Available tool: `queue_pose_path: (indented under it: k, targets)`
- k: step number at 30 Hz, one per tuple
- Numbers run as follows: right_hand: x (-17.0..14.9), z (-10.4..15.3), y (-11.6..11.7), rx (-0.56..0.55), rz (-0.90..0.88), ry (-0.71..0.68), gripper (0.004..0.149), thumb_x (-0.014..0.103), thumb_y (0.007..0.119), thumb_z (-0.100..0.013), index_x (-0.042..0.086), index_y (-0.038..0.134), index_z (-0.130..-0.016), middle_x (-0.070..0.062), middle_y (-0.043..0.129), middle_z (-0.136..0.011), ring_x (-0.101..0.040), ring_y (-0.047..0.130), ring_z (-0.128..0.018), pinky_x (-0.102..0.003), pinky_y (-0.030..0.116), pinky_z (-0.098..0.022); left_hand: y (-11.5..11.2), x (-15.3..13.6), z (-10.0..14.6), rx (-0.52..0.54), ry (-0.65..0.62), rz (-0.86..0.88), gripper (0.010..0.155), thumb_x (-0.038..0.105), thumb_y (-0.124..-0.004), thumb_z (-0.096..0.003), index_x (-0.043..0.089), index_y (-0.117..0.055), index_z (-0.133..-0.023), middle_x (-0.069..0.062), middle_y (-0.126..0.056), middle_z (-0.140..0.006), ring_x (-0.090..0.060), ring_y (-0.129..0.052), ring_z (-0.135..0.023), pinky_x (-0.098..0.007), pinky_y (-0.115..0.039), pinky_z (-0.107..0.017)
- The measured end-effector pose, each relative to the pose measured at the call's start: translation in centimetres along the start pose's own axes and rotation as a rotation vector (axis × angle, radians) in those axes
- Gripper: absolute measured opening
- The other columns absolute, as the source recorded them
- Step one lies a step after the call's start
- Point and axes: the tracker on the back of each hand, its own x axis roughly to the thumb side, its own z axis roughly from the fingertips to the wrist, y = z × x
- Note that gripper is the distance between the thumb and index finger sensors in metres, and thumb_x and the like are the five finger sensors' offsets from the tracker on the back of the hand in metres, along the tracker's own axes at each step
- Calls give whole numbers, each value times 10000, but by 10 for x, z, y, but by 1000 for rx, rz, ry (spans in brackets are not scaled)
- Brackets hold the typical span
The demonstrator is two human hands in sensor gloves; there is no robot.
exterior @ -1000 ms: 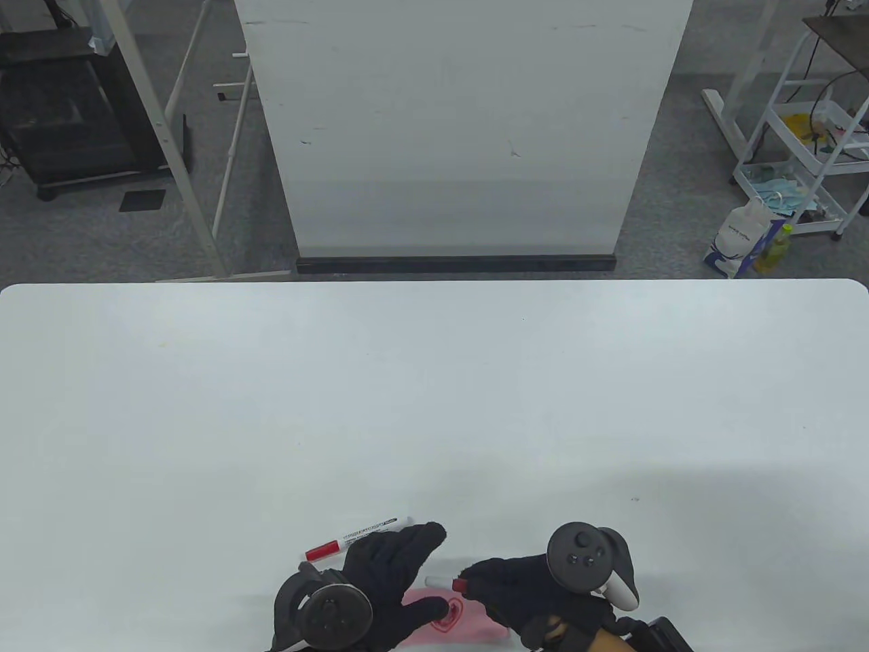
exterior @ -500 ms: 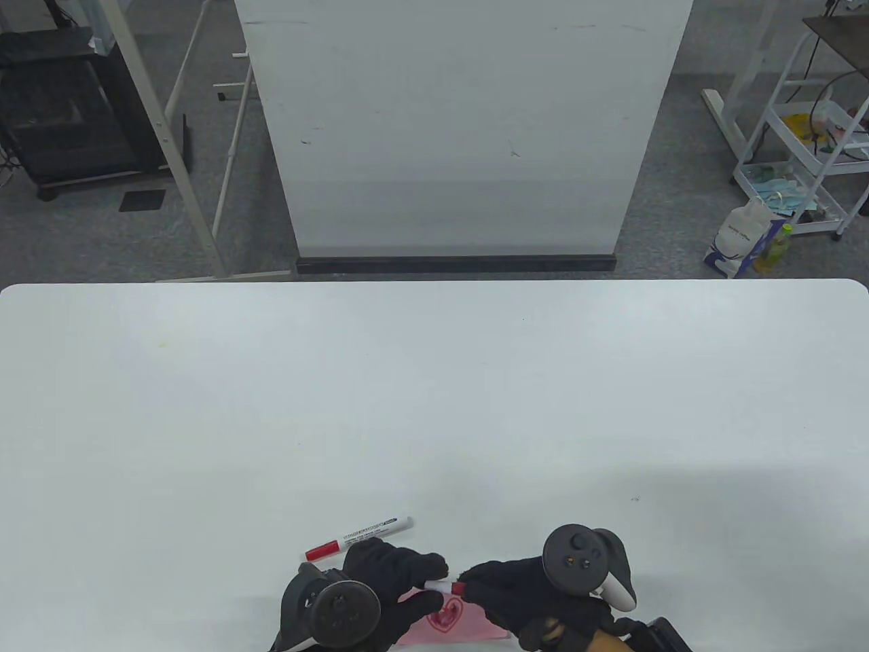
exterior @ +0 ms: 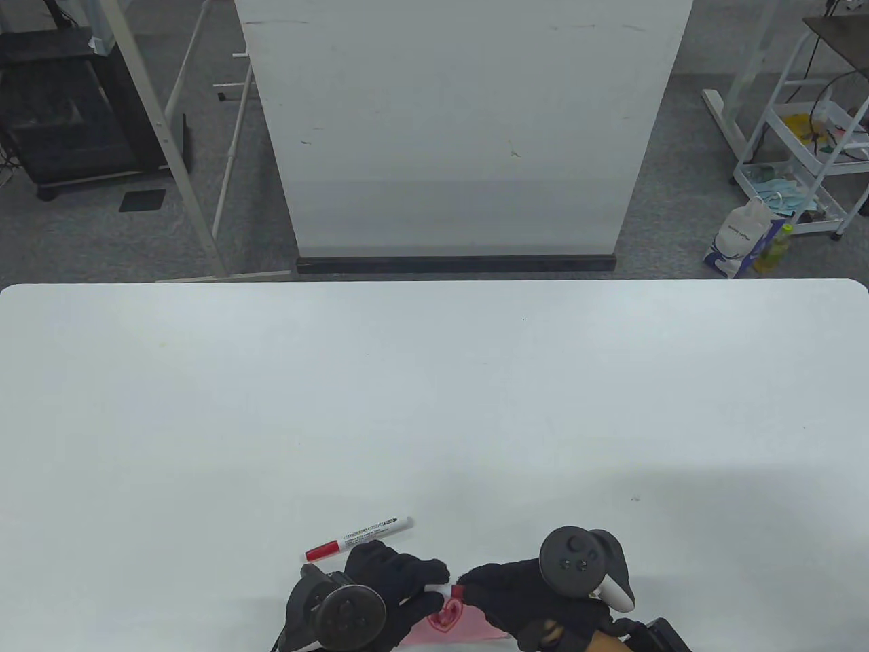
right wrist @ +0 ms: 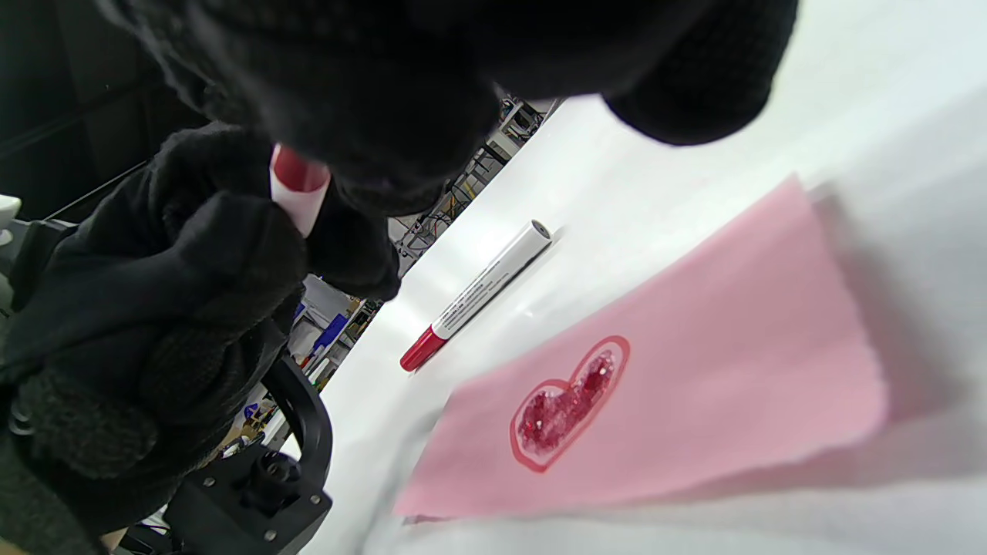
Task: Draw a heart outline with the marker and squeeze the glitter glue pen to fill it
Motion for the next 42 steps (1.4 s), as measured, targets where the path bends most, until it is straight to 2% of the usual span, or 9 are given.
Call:
queue_pose_path:
  k: [2,4,8,17,22,28,31,34,42]
  targets:
    - [0,0,0,-6,-7,-1,464,460,743,-436,157,933,-731,21,990,-279,-115,915,-49,-420,846,-424,0,0,1,6,-14,-13,490,483,-851,-414,297,-817,-866,16,-982,-759,-248,-1004,-632,-626,-697,-631]
    - [1,0,-1,-8,-6,-5,464,462,740,-438,159,931,-734,21,990,-282,-115,915,-53,-419,845,-427,-1,-3,1,-24,-9,13,669,621,-711,-422,243,-741,-972,-31,-939,-843,-283,-979,-666,-637,-683,-633]
    - [1,0,0,-2,-6,-6,465,463,739,-438,160,930,-735,22,990,-283,-114,915,-53,-419,845,-428,-3,-5,0,-55,17,23,585,553,-590,-474,238,-851,-892,-37,-1005,-758,-296,-1002,-609,-640,-686,-622]
    - [-3,-1,1,23,-72,25,470,465,739,-438,153,935,-730,18,998,-275,-117,919,-45,-416,849,-422,1,2,-1,-4,-24,-19,458,476,-769,-435,255,-902,-814,-6,-1034,-692,-260,-1017,-597,-624,-705,-624]
    - [-4,-1,0,27,-75,26,484,477,719,-446,158,923,-748,11,1006,-299,-125,929,-66,-424,839,-435,3,6,-1,16,-48,-91,456,475,-777,-431,257,-906,-810,-2,-1039,-683,-257,-1020,-594,-628,-709,-620]
    - [-6,4,-19,-76,-90,-27,594,564,652,-454,224,784,-924,-86,982,-630,-231,999,-381,-504,755,-526,8,-4,-1,34,18,-115,456,455,-742,-454,241,-891,-827,-16,-1027,-694,-269,-1010,-601,-635,-699,-619]
    - [-2,6,-27,-119,50,-82,568,539,742,-453,241,782,-935,-119,938,-748,-289,982,-507,-547,715,-550,10,-7,-2,48,43,-127,454,450,-740,-457,237,-890,-829,-21,-1025,-696,-274,-1007,-601,-636,-696,-619]
    - [7,10,-30,-157,360,-166,537,491,820,-436,267,798,-924,-91,924,-809,-284,979,-586,-559,704,-569,10,-7,-3,46,49,-132,455,446,-738,-458,232,-890,-830,-24,-1024,-696,-276,-1007,-600,-638,-693,-620]
    - [25,16,-21,-216,639,-252,492,424,875,-411,242,864,-868,-74,972,-755,-257,1005,-562,-545,715,-574,8,-4,-3,33,43,-135,455,445,-728,-462,227,-896,-825,-25,-1027,-686,-276,-1010,-590,-638,-694,-618]
